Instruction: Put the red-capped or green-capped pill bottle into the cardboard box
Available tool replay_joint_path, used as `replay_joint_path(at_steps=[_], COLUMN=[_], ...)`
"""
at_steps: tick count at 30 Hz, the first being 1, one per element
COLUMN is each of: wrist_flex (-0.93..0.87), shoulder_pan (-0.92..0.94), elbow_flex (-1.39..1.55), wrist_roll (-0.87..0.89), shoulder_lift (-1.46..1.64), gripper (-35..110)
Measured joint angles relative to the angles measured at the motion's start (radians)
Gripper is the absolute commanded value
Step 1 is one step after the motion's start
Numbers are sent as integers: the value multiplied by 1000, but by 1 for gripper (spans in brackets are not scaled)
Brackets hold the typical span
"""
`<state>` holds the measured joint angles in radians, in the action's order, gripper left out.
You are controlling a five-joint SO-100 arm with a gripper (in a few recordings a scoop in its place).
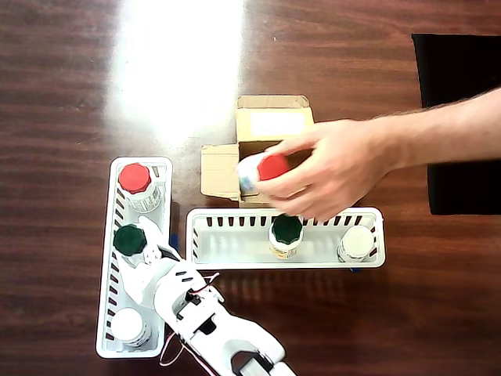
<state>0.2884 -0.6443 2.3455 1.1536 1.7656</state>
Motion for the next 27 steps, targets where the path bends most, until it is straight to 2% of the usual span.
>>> replay_joint_path(at_steps=[8, 15, 19, 27], wrist_flex=[-443, -719, -787, -793], shoulder_pan=[-100, -55, 25, 281], elbow_flex=[-219, -497, -583, -607], wrist_roll=[-94, -126, -107, -35], shoulder_lift=[255, 279, 279, 273], gripper=[-1, -1, -1, -1])
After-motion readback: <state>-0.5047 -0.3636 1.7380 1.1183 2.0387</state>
